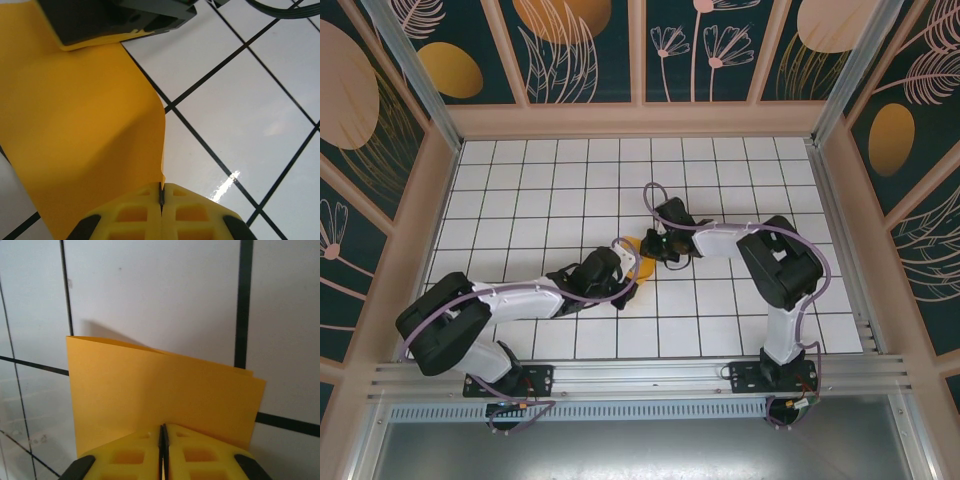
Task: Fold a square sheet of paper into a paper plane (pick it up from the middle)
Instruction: Third fold the triangle at the center of the table.
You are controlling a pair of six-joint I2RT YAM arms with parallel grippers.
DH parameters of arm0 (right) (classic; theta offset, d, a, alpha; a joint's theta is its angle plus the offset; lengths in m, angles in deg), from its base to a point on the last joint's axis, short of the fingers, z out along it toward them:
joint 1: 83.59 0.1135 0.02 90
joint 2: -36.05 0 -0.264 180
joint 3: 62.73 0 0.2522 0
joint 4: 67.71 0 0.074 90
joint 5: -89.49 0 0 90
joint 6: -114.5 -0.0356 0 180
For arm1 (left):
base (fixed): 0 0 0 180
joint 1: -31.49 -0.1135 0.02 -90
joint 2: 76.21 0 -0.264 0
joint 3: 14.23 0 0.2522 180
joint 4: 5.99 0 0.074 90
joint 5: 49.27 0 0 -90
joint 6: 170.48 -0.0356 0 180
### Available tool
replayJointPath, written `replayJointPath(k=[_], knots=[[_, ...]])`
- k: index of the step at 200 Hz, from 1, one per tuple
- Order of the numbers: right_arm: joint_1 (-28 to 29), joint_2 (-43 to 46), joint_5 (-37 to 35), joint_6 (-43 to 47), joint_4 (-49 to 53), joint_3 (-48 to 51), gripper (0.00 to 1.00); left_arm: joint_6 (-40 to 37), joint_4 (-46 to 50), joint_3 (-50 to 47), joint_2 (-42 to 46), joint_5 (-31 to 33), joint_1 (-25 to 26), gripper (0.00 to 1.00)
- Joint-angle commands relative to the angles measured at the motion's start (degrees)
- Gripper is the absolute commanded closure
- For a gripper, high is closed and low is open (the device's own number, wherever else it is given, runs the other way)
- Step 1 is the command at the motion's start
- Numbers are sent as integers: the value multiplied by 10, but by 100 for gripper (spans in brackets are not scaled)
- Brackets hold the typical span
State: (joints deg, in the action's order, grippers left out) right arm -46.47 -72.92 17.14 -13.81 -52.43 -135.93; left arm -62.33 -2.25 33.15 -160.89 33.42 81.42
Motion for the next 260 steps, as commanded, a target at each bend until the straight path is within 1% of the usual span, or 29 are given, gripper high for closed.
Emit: replayJointPath(k=[1, 32, 47, 68, 91, 117, 129, 168, 214, 230, 260], knots=[[5, -14, -25, 25, 30, -14, 87, 5, 5, 12, -9, -21, -11, 95], [8, -23, -41, 41, 39, -9, 87, 10, 7, 13, -11, -32, -32, 94], [8, -24, -44, 51, 38, -7, 87, 10, 8, 16, -11, -48, -42, 93], [8, -20, -40, 64, 36, -5, 87, 6, 19, 28, -20, -58, -47, 92], [8, -20, -38, 81, 36, -9, 87, 8, 34, 39, -36, -39, -49, 92], [8, -20, -36, 100, 39, -12, 87, 23, 37, 47, -41, -40, -49, 91], [7, -21, -35, 104, 43, -15, 87, 27, 41, 49, -42, -30, -49, 90], [7, -21, -24, 105, 37, -14, 87, 37, 44, 54, -56, -15, -49, 90], [7, -21, -27, 99, 36, -7, 87, 40, 48, 63, -62, -2, -53, 90], [7, -21, -28, 93, 33, -4, 87, 46, 55, 64, -61, 19, -55, 90], [8, -19, -25, 88, 27, 2, 86, 46, 47, 60, -62, 4, -59, 89]])
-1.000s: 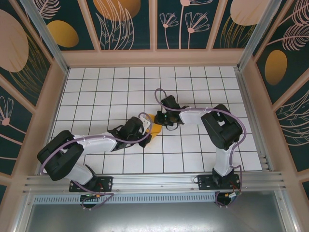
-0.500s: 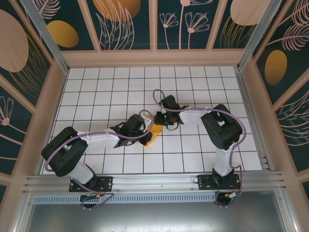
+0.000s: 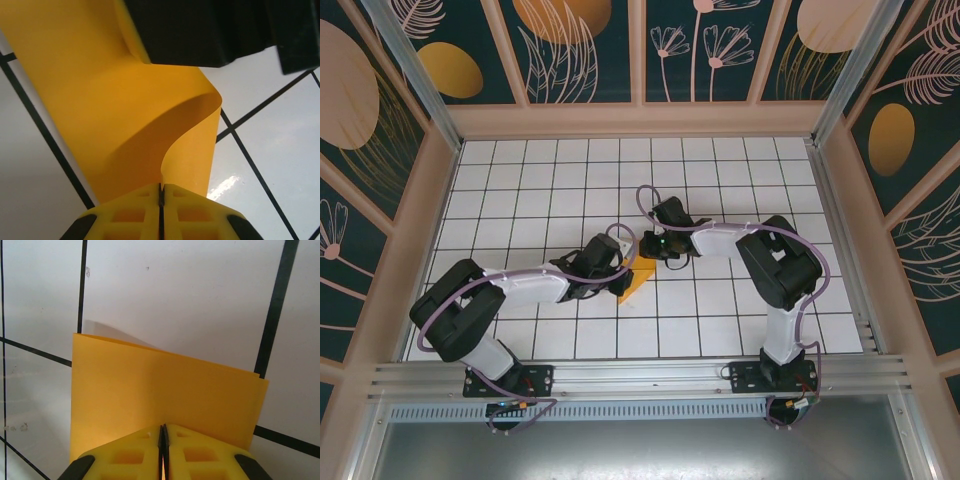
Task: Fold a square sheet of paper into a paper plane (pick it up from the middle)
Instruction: Third fold the triangle at the center of the table.
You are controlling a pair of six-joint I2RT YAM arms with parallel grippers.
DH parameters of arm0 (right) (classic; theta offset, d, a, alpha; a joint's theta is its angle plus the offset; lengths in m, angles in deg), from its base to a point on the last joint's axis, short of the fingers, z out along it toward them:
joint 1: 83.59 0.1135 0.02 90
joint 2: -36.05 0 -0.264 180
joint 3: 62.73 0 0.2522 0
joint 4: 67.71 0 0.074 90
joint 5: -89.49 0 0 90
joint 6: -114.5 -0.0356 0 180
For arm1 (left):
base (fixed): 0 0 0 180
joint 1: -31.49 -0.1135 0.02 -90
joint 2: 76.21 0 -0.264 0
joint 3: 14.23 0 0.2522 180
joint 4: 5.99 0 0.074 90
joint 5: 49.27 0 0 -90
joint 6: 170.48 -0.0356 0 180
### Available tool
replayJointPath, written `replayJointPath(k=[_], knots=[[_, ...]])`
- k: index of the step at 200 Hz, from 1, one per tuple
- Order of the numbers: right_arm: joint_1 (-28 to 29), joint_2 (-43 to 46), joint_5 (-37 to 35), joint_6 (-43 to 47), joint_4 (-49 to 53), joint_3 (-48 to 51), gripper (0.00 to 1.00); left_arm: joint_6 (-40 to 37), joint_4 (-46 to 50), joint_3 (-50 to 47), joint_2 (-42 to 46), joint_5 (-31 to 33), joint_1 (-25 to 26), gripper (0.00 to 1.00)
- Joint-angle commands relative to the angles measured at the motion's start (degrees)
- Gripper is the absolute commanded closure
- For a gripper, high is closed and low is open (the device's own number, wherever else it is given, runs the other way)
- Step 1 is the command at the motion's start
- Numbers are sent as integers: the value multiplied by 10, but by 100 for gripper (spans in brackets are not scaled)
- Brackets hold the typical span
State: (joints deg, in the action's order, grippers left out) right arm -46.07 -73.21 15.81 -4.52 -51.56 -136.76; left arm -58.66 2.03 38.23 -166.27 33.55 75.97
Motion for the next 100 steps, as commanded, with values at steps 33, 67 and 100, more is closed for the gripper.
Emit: replayJointPath(k=[33, 67, 100], knots=[[4, -17, -11, -9, 18, 10, 86, 7, 10, 14, -13, 7, -5, 89], [5, -19, -12, -11, 18, 10, 86, 13, 9, 8, -15, 16, -5, 89], [5, -18, -10, -15, 15, 11, 86, 11, 4, 11, -22, 17, -5, 89]])
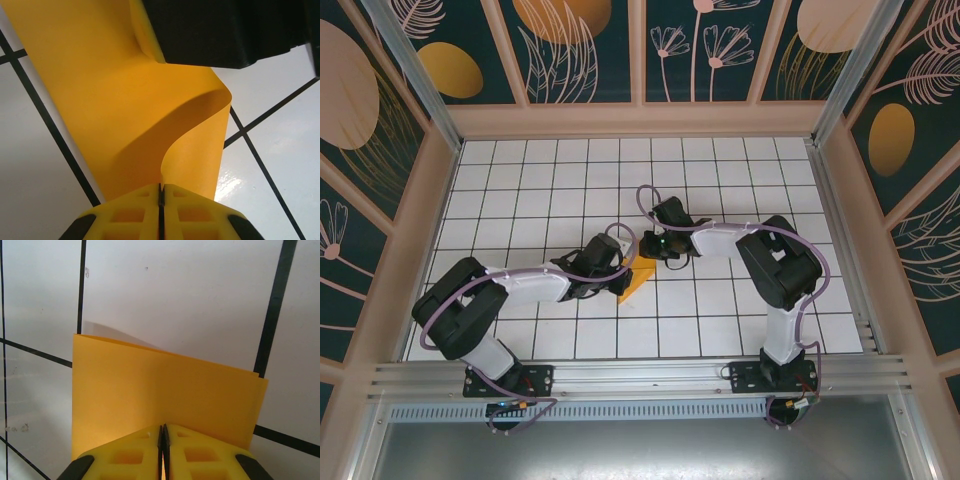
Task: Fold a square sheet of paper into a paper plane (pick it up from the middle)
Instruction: Third fold the triangle at the center of the table.
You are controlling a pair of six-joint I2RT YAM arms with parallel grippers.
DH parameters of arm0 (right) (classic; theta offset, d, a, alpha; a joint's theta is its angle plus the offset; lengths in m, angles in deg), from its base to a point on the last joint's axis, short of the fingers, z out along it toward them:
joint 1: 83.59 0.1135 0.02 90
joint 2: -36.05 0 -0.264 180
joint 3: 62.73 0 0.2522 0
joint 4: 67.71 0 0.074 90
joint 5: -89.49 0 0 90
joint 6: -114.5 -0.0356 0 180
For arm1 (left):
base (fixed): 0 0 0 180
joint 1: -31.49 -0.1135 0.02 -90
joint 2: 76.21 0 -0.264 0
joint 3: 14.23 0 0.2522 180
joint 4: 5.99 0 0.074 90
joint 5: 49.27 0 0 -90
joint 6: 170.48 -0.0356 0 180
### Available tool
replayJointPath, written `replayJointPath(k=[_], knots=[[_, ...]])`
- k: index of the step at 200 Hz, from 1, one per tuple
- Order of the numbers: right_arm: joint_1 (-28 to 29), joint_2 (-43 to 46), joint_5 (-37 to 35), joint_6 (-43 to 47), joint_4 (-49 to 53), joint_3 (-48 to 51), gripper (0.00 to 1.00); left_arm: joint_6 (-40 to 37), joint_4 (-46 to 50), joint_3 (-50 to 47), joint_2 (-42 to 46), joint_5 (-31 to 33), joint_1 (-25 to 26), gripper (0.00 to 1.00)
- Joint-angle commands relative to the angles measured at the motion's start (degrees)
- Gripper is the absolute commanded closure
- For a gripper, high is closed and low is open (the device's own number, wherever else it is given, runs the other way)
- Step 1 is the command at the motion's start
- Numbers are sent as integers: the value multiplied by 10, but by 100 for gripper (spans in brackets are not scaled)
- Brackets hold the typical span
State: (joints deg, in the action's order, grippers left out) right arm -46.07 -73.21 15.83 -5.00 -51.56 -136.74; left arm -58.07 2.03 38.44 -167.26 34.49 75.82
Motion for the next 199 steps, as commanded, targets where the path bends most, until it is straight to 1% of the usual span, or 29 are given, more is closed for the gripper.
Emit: replayJointPath(k=[1, 11, 26, 45, 71, 93, 122, 159, 199], knots=[[5, -19, -10, -10, 15, 11, 86, 4, 4, 9, -12, 7, -3, 88], [5, -19, -10, -11, 15, 13, 86, 1, 0, 10, -14, 3, -4, 88], [5, -19, -11, -12, 15, 12, 86, 4, 5, 14, -18, 17, -4, 88], [6, -18, -11, -14, 14, 15, 86, 3, 2, 14, -22, 13, -4, 88], [6, -17, -11, -14, 14, 16, 86, 3, 6, 16, -28, 24, -4, 87], [7, -18, -10, -15, 13, 17, 86, 0, -1, 17, -29, 7, -3, 87], [7, -18, -10, -16, 13, 15, 86, 0, 2, 17, -29, 24, -4, 87], [8, -19, -9, -18, 11, 16, 86, 0, 1, 14, -36, 22, -4, 87], [7, -16, -2, -21, 5, 16, 84, -5, -10, 7, -45, 6, -3, 87]])
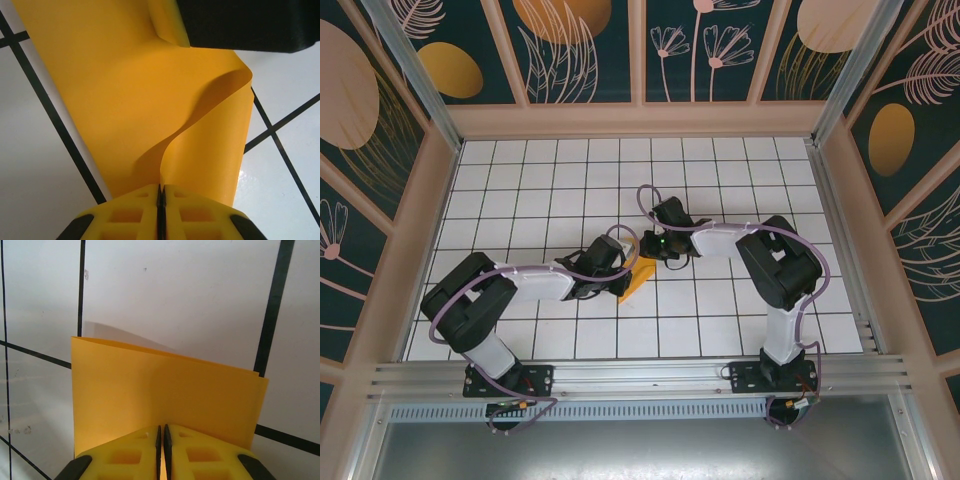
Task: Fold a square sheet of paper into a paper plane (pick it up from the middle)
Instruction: Third fold the triangle at the center of the table.
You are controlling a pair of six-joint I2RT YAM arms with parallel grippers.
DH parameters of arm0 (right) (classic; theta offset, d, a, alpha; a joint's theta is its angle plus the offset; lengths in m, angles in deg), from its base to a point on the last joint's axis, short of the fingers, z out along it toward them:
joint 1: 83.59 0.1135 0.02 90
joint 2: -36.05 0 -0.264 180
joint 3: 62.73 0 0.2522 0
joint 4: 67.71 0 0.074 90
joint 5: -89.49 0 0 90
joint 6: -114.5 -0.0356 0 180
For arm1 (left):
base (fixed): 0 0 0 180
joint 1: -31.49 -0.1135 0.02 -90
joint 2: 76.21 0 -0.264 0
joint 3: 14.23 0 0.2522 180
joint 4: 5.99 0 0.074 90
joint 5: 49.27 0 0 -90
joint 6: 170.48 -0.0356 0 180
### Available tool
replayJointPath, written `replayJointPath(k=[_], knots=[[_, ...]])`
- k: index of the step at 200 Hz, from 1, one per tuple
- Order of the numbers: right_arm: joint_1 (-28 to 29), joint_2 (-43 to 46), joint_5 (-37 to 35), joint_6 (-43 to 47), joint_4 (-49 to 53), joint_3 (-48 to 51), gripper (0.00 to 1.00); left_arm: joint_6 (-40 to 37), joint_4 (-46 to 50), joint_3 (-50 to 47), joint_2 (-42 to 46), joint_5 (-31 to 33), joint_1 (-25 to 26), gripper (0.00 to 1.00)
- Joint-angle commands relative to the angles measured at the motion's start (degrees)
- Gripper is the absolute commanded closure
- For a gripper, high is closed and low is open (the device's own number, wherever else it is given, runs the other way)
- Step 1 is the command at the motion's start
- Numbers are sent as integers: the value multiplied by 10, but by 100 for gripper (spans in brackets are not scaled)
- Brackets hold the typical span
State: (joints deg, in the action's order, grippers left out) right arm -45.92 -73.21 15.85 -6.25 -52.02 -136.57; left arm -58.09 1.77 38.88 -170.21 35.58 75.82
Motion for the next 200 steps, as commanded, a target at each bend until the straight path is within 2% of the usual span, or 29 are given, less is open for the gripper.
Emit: replayJointPath(k=[1, 50, 75, 110, 134, 168, 200], knots=[[6, -16, -1, -8, 9, 14, 83, -5, -8, 2, -16, -5, -3, 87], [1, 8, 8, -14, 10, 1, 80, 1, -12, -2, -20, -6, -3, 88], [-13, 70, -22, -30, 18, 9, 75, 12, -23, -5, -17, -22, -4, 88], [-32, 178, -51, -73, -12, 89, 73, 28, -40, -1, -26, -46, -3, 87], [-33, 247, -43, -104, -40, 158, 79, 35, -43, 2, -32, -41, -3, 87], [-24, 331, 17, -186, -162, 284, 88, 36, -45, 2, -36, -41, -3, 87], [26, 356, 15, -247, -237, 348, 98, 33, -44, 1, -37, -38, -3, 87]])
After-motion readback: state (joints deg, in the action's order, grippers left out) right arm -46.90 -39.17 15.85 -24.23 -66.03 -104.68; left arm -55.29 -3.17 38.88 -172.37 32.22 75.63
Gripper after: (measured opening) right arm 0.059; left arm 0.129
